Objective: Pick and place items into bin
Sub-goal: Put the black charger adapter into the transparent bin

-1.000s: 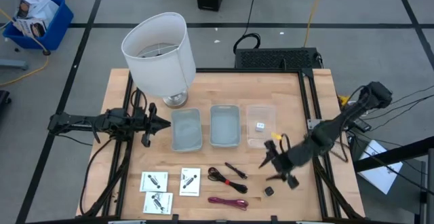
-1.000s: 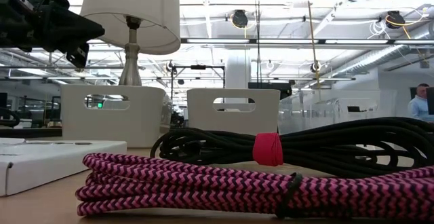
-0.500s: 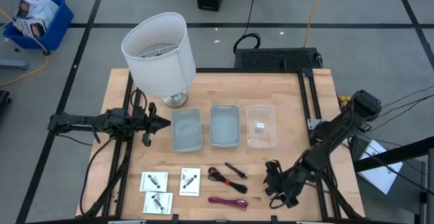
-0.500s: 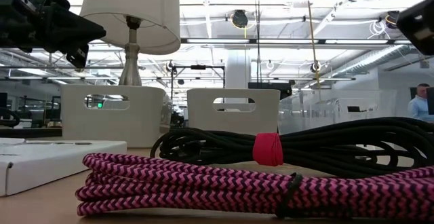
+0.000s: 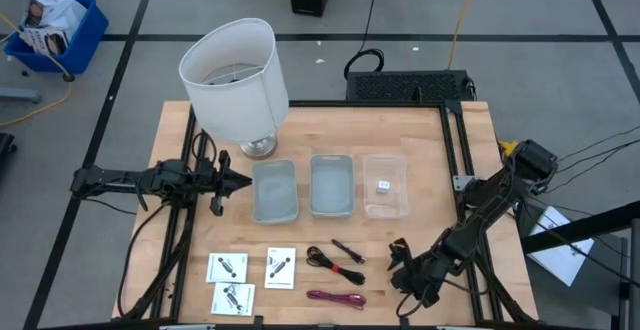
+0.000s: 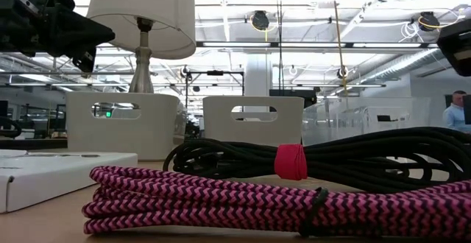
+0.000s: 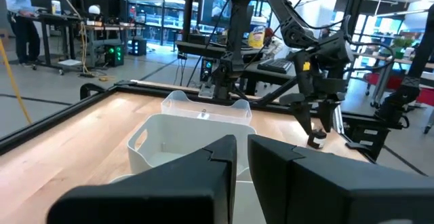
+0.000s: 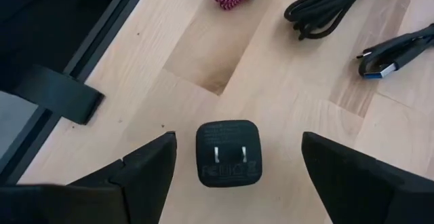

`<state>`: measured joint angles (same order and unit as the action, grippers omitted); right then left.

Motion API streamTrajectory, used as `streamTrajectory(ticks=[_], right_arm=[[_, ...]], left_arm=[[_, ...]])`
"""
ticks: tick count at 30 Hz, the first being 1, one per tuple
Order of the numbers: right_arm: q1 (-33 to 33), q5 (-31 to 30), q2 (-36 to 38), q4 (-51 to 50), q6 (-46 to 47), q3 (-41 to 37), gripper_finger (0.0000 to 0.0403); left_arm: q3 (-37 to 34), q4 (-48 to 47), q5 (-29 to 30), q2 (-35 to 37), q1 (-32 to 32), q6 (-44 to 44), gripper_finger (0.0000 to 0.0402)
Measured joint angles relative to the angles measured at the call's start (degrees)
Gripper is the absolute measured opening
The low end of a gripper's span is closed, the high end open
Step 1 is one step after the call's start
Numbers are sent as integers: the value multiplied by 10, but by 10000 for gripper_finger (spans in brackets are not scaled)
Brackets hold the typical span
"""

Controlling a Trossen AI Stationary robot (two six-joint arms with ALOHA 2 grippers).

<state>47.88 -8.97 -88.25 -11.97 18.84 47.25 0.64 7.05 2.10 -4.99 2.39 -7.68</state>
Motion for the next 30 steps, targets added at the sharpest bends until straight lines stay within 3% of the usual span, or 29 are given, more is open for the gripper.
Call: streamTrajectory(ticks=[13,18,25,30], right_arm=[[0,0,0,92,-7,-58,301],[-2,7,0,105,-3,-59,254],[-7,32,0,101,-4,-59,140],[-11,32,0,105,-5,-59,139]], left_arm=[[0,0,0,0,0,-3,47],[0,0,0,0,0,-3,47],[0,0,0,0,0,-3,47],[0,0,0,0,0,-3,47]])
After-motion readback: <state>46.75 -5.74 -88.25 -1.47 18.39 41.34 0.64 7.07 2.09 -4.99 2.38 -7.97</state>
